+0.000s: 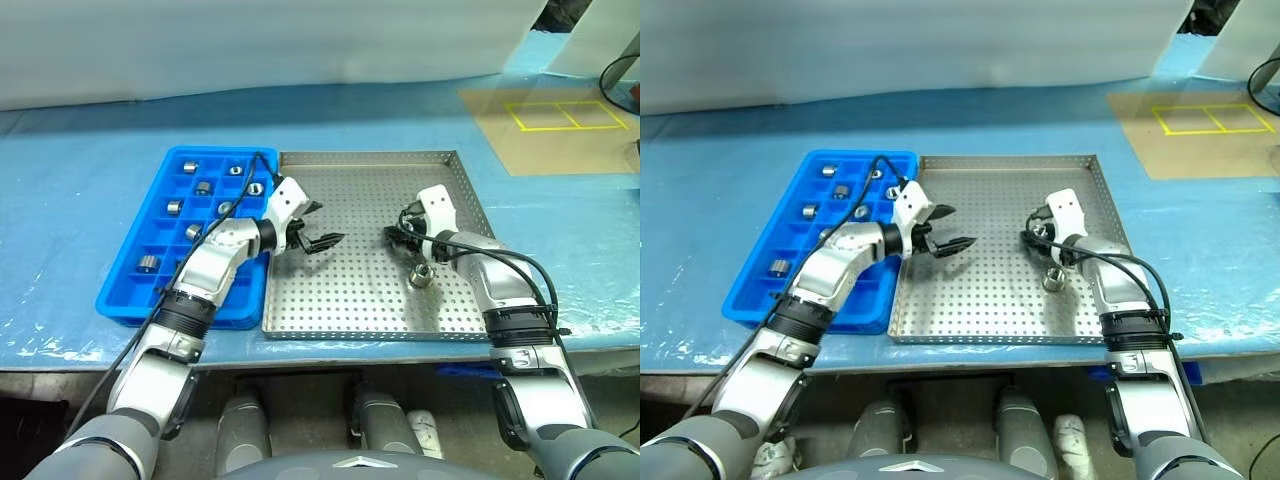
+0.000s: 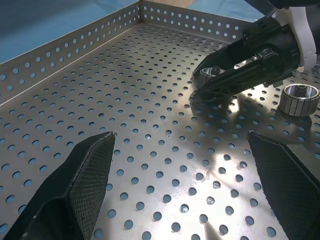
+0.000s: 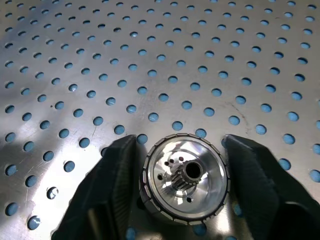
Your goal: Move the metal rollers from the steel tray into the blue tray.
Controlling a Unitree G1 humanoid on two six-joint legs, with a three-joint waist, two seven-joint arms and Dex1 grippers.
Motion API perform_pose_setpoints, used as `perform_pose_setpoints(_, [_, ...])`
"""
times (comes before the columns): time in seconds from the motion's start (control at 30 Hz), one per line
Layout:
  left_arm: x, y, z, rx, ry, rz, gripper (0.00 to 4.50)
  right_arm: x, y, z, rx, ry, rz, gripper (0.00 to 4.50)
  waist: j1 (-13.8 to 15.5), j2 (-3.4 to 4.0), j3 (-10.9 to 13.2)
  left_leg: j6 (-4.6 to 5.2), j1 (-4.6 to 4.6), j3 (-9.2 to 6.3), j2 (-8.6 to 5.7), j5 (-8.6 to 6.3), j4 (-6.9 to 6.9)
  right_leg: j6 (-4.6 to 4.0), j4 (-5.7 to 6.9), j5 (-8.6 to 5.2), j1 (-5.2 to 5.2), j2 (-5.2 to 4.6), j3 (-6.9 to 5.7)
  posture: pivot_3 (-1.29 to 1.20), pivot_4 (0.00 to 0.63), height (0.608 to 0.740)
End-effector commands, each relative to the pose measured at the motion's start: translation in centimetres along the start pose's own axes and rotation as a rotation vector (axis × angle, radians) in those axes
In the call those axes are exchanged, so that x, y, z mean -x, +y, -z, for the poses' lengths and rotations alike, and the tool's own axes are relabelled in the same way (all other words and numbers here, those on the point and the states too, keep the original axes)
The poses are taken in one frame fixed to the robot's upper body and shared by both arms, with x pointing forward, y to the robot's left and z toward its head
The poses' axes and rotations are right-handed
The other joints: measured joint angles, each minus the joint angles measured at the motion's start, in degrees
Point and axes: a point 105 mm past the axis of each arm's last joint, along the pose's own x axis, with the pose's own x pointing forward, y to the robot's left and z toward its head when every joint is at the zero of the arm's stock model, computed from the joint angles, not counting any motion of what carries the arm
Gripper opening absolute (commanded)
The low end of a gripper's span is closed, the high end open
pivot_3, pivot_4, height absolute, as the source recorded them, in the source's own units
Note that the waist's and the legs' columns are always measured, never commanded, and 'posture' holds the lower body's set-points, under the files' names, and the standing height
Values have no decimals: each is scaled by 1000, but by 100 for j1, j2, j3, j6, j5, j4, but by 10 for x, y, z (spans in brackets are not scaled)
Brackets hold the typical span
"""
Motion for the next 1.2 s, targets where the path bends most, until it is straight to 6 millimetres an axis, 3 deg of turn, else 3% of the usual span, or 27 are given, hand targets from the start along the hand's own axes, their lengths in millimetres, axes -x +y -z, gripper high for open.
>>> perform_pose_setpoints(0.03, [2, 0, -14, -33, -39, -1, 4500, 1, 3, -11, 14, -46, -8, 1715, -1, 0, 0, 0, 0, 0, 0, 0, 0, 0, 0, 0, 0, 0, 0, -324, 150, 740])
perform_pose_setpoints(0.27, [0, 1, -18, -44, -44, -1, 4500, 3, 10, -35, 43, -159, -26, 1715, -2, 0, 0, 0, 0, 1, 0, 0, -3, 0, -2, 0, 0, 0, 0, -330, 150, 740])
perform_pose_setpoints(0.5, [0, 7, -12, -27, -76, -121, 4500, 7, 40, -73, 125, -314, -151, 1715, -7, 0, 0, 2, -2, 2, 1, -2, -5, 0, -9, 0, -1, 0, 0, -289, 150, 740])
perform_pose_setpoints(0.73, [14, 2, -8, 2, -97, -211, 4500, 13, 104, -113, 206, -429, -476, 1715, 14, 0, 0, 5, -12, 0, 4, -3, -15, 0, -23, 0, -3, -1, -12, -136, 150, 740])
perform_pose_setpoints(0.93, [40, 7, -7, 3, -103, -340, 4500, 3, 135, -123, 263, -431, -623, 1715, 210, 0, 1, 2, -23, -7, 10, -2, -18, -1, -24, -1, -5, -3, -30, 0, 150, 740])
perform_pose_setpoints(1.07, [62, 10, 2, -6, -69, -422, 4500, -8, 159, -116, 324, -406, -704, 1715, 369, 0, 1, 0, -29, -11, 10, -2, -24, -3, -31, -2, -7, -5, -39, 137, 150, 740])
perform_pose_setpoints(1.2, [81, 9, -3, 8, -88, -511, 4500, -23, 168, -113, 340, -375, -724, 1715, 579, 0, 3, -4, -50, -22, 12, 0, -25, -4, -35, -3, -15, -9, -60, 258, 150, 740])
